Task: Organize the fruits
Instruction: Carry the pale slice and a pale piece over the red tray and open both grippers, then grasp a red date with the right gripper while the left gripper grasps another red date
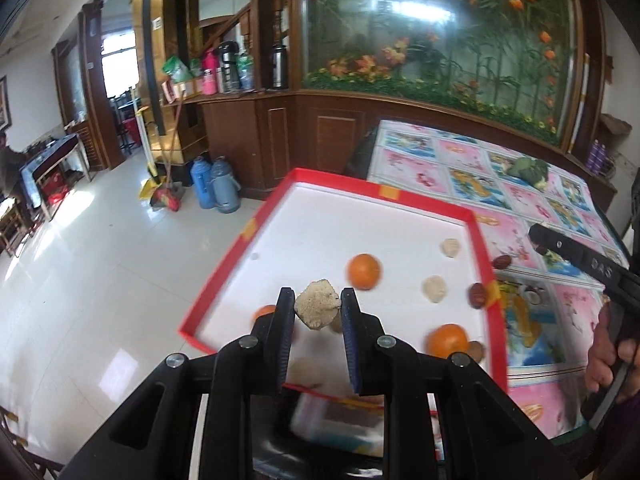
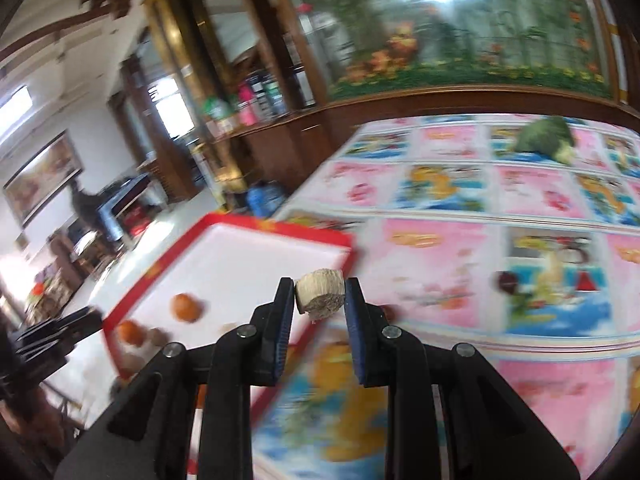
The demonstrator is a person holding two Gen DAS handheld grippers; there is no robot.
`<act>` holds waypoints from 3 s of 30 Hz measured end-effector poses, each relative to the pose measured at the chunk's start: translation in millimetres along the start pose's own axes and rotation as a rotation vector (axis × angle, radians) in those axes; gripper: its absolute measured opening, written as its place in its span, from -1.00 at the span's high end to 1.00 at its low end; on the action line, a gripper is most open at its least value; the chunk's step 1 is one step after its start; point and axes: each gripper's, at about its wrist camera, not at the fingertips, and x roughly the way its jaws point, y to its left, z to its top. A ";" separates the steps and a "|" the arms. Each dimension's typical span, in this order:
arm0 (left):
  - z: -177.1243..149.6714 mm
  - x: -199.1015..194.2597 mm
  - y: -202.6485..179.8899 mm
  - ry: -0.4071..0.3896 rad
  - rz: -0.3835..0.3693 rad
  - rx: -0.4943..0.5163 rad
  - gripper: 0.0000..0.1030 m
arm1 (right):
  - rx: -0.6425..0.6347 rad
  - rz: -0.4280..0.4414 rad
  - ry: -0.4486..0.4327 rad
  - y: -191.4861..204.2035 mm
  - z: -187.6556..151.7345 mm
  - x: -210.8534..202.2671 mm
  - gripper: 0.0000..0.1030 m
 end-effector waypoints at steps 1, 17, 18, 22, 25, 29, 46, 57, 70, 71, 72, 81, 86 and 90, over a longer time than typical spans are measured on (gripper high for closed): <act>-0.4 1.4 5.3 0.000 0.011 -0.006 0.57 | -0.026 0.028 0.014 16.2 -1.4 5.6 0.46; 18.9 57.0 30.1 0.082 0.053 0.026 0.57 | -0.181 0.143 0.240 110.0 -28.9 68.8 0.46; 19.4 59.9 30.1 0.093 0.055 0.030 0.57 | -0.182 0.139 0.253 109.1 -28.6 72.6 0.46; 16.9 71.0 29.0 0.143 0.048 0.049 0.57 | -0.185 0.119 0.308 109.5 -29.1 86.8 0.46; 12.7 78.3 30.3 0.181 0.043 0.051 0.57 | -0.182 0.107 0.337 109.3 -30.5 93.0 0.46; 8.8 82.7 32.8 0.213 0.044 0.059 0.56 | -0.175 0.094 0.368 108.1 -31.6 98.2 0.44; 14.6 66.7 30.5 0.211 0.060 0.014 -0.02 | -0.092 0.198 0.314 77.1 -8.3 74.8 0.24; 32.1 39.0 -45.8 0.146 -0.002 0.154 -0.17 | 0.167 0.078 0.142 -72.0 25.1 19.4 0.12; 24.0 44.2 -173.3 0.098 -0.185 0.476 -0.18 | 0.338 -0.025 0.163 -181.6 27.6 -1.3 0.12; 21.7 45.8 -180.1 0.098 -0.206 0.504 -0.18 | 0.320 -0.031 0.179 -180.9 27.5 2.7 0.12; 20.2 49.0 -186.7 0.103 -0.224 0.526 -0.18 | 0.306 -0.038 0.190 -181.1 26.8 6.3 0.12; 22.7 71.2 -199.0 0.167 -0.300 0.582 0.01 | 0.183 -0.134 0.212 -169.1 24.7 24.1 0.18; 22.0 79.3 -205.3 0.198 -0.337 0.619 0.06 | 0.140 -0.186 0.249 -171.1 21.1 35.7 0.33; 21.7 84.7 -211.5 0.221 -0.344 0.656 0.12 | 0.071 -0.253 0.255 -165.2 19.6 37.7 0.59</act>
